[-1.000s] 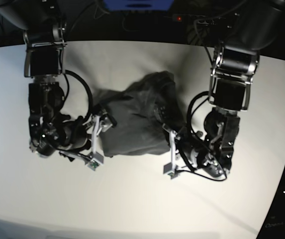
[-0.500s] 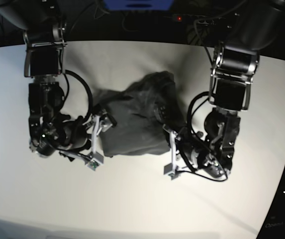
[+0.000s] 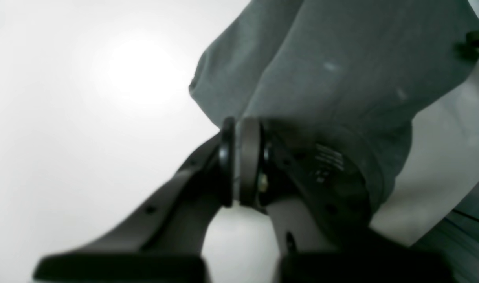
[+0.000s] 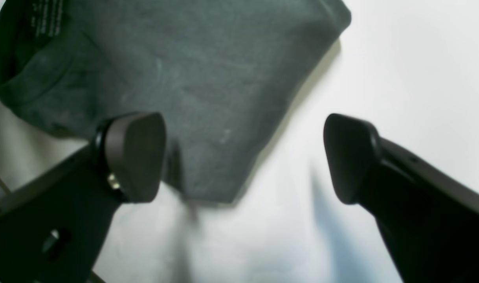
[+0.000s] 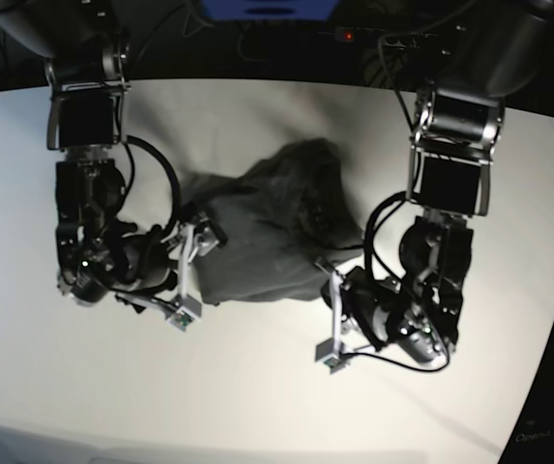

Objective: Fold the T-shirt properly
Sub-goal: 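Hold the bundle edges with both grippers, adjusting the left gripper's pinch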

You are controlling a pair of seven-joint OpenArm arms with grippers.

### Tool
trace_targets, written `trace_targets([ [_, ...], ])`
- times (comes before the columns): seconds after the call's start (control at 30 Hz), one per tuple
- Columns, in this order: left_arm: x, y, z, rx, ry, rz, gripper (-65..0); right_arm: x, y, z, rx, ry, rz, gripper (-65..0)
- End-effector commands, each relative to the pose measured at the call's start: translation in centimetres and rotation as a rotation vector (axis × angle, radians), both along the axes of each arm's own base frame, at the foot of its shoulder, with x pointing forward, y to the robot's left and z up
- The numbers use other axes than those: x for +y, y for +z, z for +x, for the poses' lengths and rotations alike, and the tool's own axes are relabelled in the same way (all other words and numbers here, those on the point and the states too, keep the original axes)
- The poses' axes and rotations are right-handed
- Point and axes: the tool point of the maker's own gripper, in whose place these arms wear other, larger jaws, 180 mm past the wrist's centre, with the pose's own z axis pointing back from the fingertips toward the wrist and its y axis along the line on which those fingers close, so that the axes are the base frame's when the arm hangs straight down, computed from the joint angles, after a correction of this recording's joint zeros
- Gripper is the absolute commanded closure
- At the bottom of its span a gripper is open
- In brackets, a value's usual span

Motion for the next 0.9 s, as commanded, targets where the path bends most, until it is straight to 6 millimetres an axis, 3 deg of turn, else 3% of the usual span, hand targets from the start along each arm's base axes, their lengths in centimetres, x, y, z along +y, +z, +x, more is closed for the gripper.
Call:
trace_targets([
  [0.0, -0.1, 1.8, 1.3, -0.051, -0.004, -0.011, -2.7, 0.1, 1.4, 1.2, -0.048, 0.004, 0.013, -62.4],
  [0.1, 0.1, 1.7, 1.4, -0.051, -0.002, -0.007, -5.2, 0.1, 1.4, 1.2, -0.047, 0.004, 0.011, -62.4],
  [0.27, 0.1, 1.7, 1.3, -0.050, -0.002, -0.006, -24.2, 0.1, 1.4, 1.1, -0.045, 0.004, 0.011, -62.4],
  [0.33, 0.1, 1.7, 1.3, -0.050, -0.002, -0.006, -28.4, 0.1, 1.3, 1.0, -0.044, 0.004, 0.011, -62.4],
  [0.5, -0.2, 1.5, 1.5, -0.054, 0.003, -0.029, -27.7, 0.1, 1.2, 1.0, -0.042, 0.004, 0.011, -62.4],
  [0.7, 0.4, -2.7, 0.4, 0.055, 0.014, 0.018, -27.7, 0.1, 1.2, 1.0, -0.042, 0.004, 0.011, -62.4],
  [0.87, -0.3, -3.7, -0.4, 0.068, -0.030, 0.055, -27.7, 0.1, 1.2, 1.0, -0.043, 0.002, 0.012, -62.4],
])
